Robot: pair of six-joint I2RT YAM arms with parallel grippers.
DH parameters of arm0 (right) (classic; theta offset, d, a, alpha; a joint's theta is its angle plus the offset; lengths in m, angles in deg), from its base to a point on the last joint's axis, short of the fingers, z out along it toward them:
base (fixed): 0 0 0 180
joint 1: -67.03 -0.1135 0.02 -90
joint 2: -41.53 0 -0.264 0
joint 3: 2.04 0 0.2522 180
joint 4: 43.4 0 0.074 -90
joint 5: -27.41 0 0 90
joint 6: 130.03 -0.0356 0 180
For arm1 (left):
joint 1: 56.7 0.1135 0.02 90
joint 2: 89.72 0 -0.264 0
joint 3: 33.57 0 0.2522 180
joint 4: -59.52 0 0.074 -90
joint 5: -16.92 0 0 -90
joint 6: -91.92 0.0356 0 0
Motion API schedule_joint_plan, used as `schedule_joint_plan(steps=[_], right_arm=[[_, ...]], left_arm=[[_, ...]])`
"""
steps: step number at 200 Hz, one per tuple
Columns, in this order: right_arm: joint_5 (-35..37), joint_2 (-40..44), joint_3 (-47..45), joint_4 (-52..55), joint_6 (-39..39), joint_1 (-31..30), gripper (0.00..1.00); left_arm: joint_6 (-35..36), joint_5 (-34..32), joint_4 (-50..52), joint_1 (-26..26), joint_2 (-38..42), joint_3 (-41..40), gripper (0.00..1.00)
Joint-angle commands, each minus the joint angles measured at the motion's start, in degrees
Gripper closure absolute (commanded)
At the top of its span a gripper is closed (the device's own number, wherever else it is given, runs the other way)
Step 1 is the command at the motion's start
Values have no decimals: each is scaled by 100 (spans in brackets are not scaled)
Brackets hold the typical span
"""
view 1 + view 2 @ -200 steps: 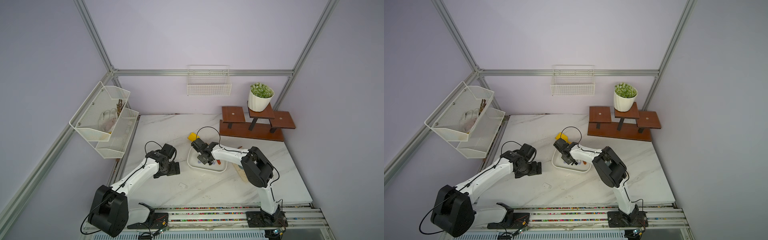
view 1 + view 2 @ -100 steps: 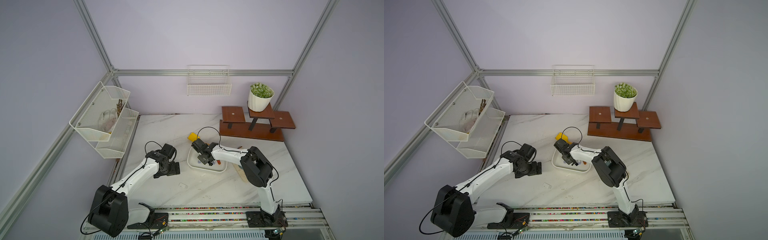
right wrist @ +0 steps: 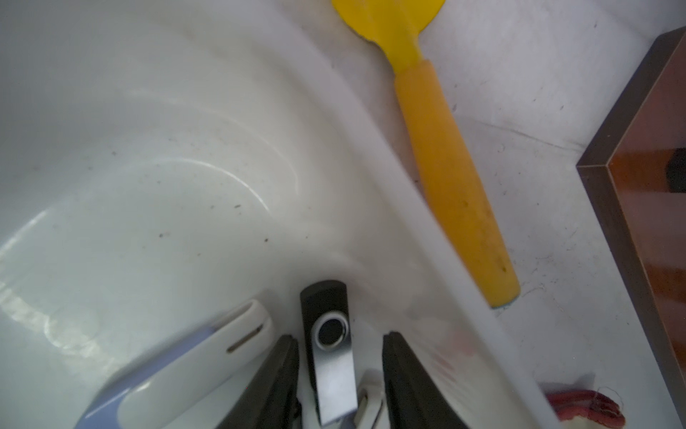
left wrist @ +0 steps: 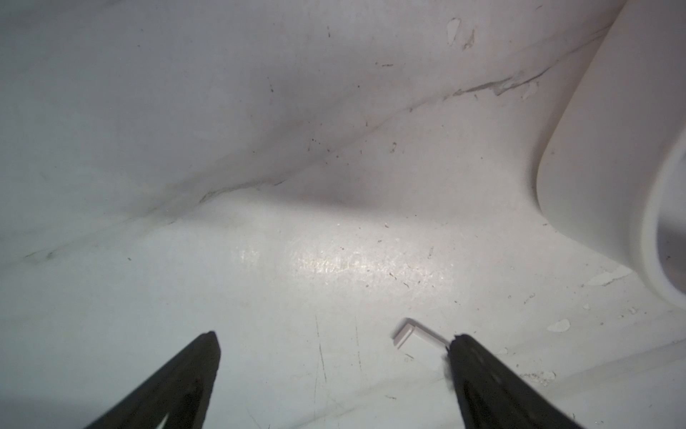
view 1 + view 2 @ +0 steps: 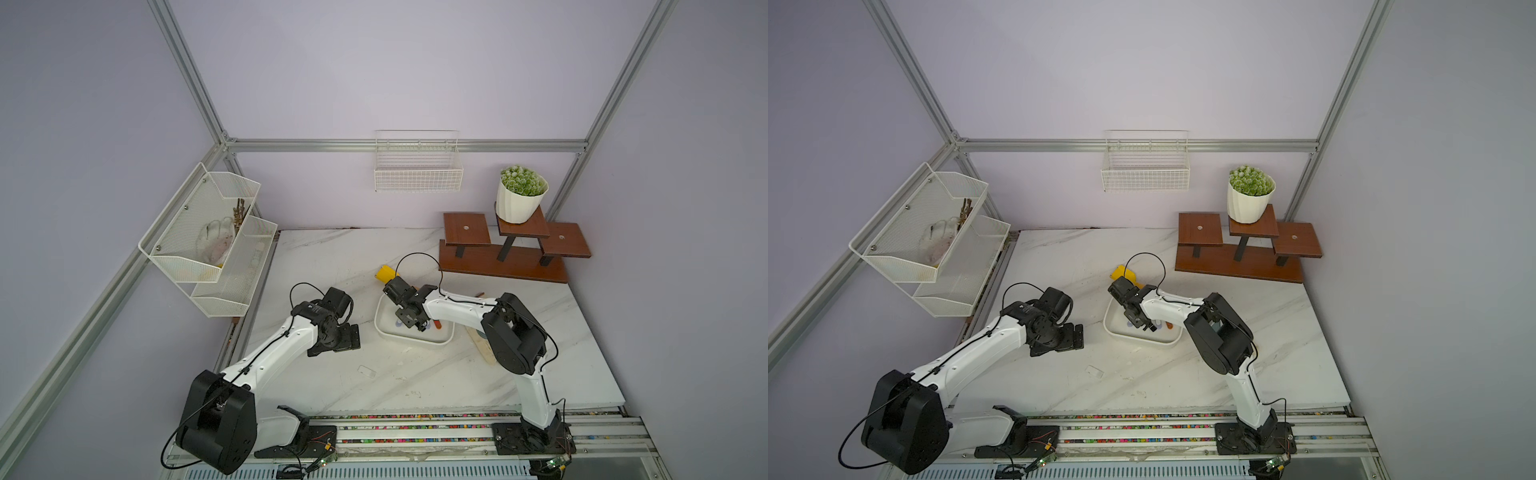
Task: Put the usb flash drive into the storage box
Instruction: Place the USB flash in the storage box.
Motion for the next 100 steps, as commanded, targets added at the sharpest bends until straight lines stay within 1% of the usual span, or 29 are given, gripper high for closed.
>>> schedule_joint_plan(steps=[1,18,38,48,55,59,63,74,87,100], right_arm=[[-118,807,-110,108,-198,21,58],[-291,1260,-76,327,-297,21,61],[-443,1641,-58,581,-419,4,63],[-459,1794,-145,605,-452,-7,67],[-458,1881,-232,590,-466,-7,70],[-445,1917,-285,582,-476,-7,72],[-435,1948,-323,586,-480,-5,74],[-410,1996,-410,579,-482,-6,77],[-399,2024,-458,585,-486,-5,79],[-413,2059,-463,578,-506,-7,80]], left_arm=[[194,367,26,-12,160,21,0],[58,382,242,-188,294,-24,0],[-172,528,231,-443,490,-175,0],[-261,691,234,-536,472,-238,0],[-345,718,234,-644,459,-288,4],[-379,725,234,-714,454,-317,8],[-415,736,227,-776,450,-339,15],[-533,812,212,-886,432,-420,40],[-646,912,181,-999,448,-496,63],[-741,910,164,-1099,496,-542,95]])
